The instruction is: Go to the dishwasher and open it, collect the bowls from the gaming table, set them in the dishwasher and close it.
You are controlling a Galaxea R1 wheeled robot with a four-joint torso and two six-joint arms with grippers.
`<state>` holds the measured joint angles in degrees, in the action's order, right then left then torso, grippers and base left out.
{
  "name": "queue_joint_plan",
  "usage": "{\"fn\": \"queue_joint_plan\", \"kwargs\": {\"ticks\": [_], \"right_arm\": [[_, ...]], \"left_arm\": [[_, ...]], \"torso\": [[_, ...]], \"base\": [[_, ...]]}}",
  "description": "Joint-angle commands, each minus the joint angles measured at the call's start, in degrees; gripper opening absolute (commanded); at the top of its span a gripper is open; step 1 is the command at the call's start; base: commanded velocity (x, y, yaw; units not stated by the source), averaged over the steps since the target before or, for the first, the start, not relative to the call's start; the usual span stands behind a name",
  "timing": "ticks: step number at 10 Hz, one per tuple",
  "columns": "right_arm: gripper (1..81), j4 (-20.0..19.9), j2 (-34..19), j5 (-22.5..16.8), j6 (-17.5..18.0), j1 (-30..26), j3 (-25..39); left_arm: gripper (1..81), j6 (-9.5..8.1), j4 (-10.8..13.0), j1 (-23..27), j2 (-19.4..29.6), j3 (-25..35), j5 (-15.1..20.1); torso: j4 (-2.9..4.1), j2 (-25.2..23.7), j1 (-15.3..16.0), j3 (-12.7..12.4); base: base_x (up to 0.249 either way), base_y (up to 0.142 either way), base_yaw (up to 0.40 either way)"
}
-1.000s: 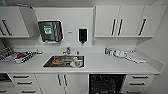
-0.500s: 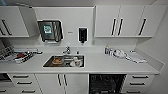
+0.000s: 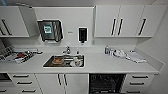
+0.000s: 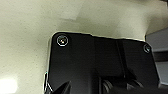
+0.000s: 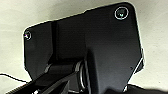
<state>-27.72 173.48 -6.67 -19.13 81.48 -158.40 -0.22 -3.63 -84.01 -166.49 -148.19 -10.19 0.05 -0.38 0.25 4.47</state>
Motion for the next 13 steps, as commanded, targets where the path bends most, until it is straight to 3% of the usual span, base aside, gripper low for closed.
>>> {"fn": "queue_joint_plan", "kwargs": {"ticks": [1, 3, 5, 13], "right_arm": [[81.1, 0.4, 0.0, -4.1, -0.3, -2.9, 0.0], [81.1, 0.5, 0.0, -4.1, -0.3, -2.9, 0.0], [81.1, 0.7, 0.0, -4.0, -0.3, -2.9, 0.0], [81.1, 0.5, 0.1, -4.0, 0.0, -2.8, -0.1]], "left_arm": [[81.1, -0.22, 0.4, 2.7, 0.4, 0.0, 2.8], [81.1, -0.13, 0.4, 2.7, 0.3, 0.0, 2.8], [81.1, -0.13, 0.5, 2.7, 0.2, 0.0, 2.8], [81.1, 0.31, 0.6, 2.7, -0.4, 0.0, 2.7]], "torso": [[0.0, 0.0, 0.0, -3.8], [0.0, 0.0, 0.0, -5.3], [0.0, 0.0, 0.0, -4.1], [0.0, 0.0, -0.1, -5.0]], "base": [[0.0, 0.0, 0.0], [0.0, 0.0, 0.0], [0.0, 0.0, 0.0], [0.0, 0.0, 0.0]]}}
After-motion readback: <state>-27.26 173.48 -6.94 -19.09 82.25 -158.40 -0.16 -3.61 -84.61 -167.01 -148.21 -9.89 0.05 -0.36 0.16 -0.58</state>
